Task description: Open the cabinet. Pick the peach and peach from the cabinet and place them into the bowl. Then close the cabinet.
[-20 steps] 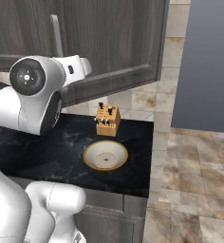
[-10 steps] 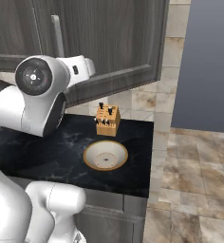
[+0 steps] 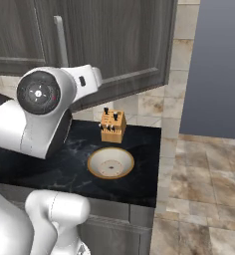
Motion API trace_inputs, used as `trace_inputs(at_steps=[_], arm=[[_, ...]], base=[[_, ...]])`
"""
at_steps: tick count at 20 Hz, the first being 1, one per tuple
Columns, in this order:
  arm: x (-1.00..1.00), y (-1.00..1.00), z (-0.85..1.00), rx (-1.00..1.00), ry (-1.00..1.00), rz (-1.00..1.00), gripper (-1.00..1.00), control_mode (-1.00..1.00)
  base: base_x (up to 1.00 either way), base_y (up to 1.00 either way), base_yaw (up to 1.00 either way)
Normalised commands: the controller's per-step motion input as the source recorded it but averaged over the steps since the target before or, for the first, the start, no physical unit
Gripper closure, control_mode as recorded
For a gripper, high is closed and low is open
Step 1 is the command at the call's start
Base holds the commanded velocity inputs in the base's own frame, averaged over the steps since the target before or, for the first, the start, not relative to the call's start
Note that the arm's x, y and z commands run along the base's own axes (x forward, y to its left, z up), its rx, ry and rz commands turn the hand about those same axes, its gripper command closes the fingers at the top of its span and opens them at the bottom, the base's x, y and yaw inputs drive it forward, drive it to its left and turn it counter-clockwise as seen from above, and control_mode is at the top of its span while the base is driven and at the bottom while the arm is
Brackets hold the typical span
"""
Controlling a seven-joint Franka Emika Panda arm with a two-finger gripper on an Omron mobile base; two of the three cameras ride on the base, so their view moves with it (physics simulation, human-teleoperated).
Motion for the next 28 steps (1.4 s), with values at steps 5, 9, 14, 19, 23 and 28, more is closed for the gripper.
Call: trace_inputs(at_steps=[5, 9, 14, 19, 23, 28], arm=[[-0.47, 0.18, 0.0, 0.0, -0.04, 0.0, -1.0, -1.0], [-0.29, 0.52, 0.0, 0.0, -0.03, -0.05, -1.0, -1.0], [-0.03, 0.66, 0.0, 0.0, 0.01, -0.17, -1.0, -1.0], [0.05, 0.52, 0.0, -0.04, 0.07, -0.19, -1.0, -1.0], [0.14, 0.49, 0.0, -0.1, 0.05, -0.16, -1.0, -1.0], [0.4, 0.12, 0.0, -0.12, 0.06, -0.12, -1.0, -1.0]], base=[[0.0, 0.0, 0.0], [0.0, 0.0, 0.0], [0.0, 0.0, 0.0], [0.0, 0.0, 0.0], [0.0, 0.0, 0.0], [0.0, 0.0, 0.0]])
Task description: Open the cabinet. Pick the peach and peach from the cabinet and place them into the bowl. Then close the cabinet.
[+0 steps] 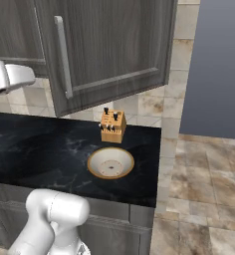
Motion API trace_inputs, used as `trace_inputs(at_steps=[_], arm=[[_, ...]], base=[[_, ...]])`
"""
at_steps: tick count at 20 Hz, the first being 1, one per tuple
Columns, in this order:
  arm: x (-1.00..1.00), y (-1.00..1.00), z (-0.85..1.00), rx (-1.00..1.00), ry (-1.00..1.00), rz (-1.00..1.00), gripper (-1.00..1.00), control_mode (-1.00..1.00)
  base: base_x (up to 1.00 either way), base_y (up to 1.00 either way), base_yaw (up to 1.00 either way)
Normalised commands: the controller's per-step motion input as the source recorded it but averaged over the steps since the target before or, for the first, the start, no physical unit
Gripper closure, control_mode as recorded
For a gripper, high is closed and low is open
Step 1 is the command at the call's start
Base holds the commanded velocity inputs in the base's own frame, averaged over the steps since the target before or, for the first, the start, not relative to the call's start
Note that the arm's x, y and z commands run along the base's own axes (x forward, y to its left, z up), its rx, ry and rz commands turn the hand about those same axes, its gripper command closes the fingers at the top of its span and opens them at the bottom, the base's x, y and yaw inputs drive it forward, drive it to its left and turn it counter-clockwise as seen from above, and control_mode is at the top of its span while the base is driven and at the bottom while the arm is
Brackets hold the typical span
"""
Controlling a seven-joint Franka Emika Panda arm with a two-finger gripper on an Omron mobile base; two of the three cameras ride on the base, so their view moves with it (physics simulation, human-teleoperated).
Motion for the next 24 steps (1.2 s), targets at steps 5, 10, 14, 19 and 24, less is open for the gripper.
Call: trace_inputs(at_steps=[5, 10, 14, 19, 24], arm=[[0.45, 0.0, 0.0, -0.12, 0.07, -0.04, -1.0, -1.0], [0.44, 0.07, -0.03, -0.14, 0.04, -0.04, -1.0, -1.0], [0.34, 0.02, -0.05, -0.17, 0.02, -0.08, -1.0, -1.0], [0.37, 0.0, -0.1, -0.17, 0.03, -0.12, -1.0, -1.0], [0.17, -0.03, -0.05, -0.13, 0.06, -0.14, -1.0, -1.0]], base=[[0.0, 0.0, 0.0], [0.0, 0.0, 0.0], [0.0, 0.0, 0.0], [0.0, 0.0, 0.0], [0.0, 0.0, 0.0]])
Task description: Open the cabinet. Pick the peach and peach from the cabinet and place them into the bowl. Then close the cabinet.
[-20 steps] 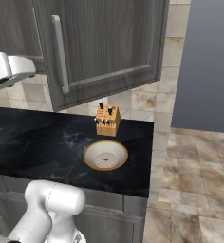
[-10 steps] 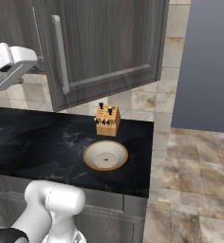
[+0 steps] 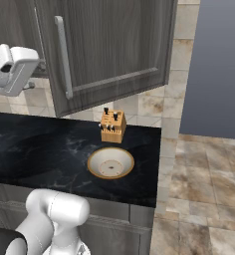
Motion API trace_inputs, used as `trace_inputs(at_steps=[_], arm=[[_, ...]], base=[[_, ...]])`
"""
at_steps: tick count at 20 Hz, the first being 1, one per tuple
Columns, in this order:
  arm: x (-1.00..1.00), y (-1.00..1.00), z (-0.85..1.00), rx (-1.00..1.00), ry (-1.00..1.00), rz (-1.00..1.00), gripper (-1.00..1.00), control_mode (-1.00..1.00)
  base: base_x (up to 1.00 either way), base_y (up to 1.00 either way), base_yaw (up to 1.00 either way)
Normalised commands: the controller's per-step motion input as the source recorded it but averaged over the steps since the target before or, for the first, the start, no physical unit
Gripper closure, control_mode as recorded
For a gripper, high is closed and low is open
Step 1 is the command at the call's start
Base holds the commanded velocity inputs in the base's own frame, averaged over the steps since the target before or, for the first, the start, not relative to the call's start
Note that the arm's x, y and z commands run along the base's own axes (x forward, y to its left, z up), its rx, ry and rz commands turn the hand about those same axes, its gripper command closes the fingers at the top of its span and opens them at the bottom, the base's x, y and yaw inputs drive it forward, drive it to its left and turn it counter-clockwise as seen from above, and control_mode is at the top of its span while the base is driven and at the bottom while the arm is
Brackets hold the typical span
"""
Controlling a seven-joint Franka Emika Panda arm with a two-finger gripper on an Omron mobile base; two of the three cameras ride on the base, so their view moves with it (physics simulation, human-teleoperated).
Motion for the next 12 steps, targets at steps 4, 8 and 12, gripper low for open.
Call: trace_inputs(at_steps=[4, 8, 12], arm=[[0.06, -0.17, -0.01, -0.1, 0.07, -0.12, -1.0, -1.0], [0.0, -0.34, 0.0, -0.07, 0.07, -0.13, -1.0, -1.0], [0.0, -0.42, 0.0, -0.06, 0.05, -0.12, -1.0, -1.0]], base=[[0.0, 0.0, 0.0], [0.0, 0.0, 0.0], [0.0, 0.0, 0.0]])
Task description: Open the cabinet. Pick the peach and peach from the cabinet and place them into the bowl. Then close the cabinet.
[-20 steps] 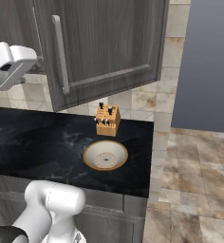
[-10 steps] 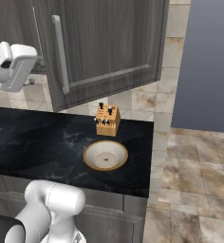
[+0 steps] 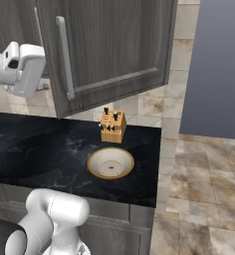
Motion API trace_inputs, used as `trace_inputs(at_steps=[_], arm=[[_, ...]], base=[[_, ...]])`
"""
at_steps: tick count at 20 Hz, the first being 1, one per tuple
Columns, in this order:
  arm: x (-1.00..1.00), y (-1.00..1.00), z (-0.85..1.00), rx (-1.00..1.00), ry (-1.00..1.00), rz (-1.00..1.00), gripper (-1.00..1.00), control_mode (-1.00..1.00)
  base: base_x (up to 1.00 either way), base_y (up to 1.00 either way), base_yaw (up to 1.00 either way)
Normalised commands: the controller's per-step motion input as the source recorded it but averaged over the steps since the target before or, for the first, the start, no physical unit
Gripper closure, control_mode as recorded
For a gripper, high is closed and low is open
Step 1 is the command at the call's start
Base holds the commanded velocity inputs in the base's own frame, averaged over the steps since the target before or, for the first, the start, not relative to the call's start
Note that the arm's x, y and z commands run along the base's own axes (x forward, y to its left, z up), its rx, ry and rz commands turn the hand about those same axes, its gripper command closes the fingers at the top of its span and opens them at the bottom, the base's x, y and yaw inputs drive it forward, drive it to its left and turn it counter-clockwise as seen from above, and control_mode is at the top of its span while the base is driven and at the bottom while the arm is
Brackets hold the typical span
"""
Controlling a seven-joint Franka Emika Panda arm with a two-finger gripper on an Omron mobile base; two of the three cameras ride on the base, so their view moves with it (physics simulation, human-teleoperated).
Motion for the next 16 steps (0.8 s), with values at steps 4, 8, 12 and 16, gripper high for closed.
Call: trace_inputs(at_steps=[4, 8, 12, 16], arm=[[0.0, -0.38, 0.0, -0.08, 0.0, -0.13, -1.0, -1.0], [-0.1, -0.56, 0.0, -0.06, 0.0, -0.19, -1.0, -1.0], [-0.24, -0.68, 0.0, -0.04, 0.0, -0.2, -1.0, -1.0], [-0.33, -0.68, 0.0, -0.02, 0.0, -0.22, -1.0, -1.0]], base=[[0.0, 0.0, 0.0], [0.0, 0.0, 0.0], [0.0, 0.0, 0.0], [0.0, 0.0, 0.0]])
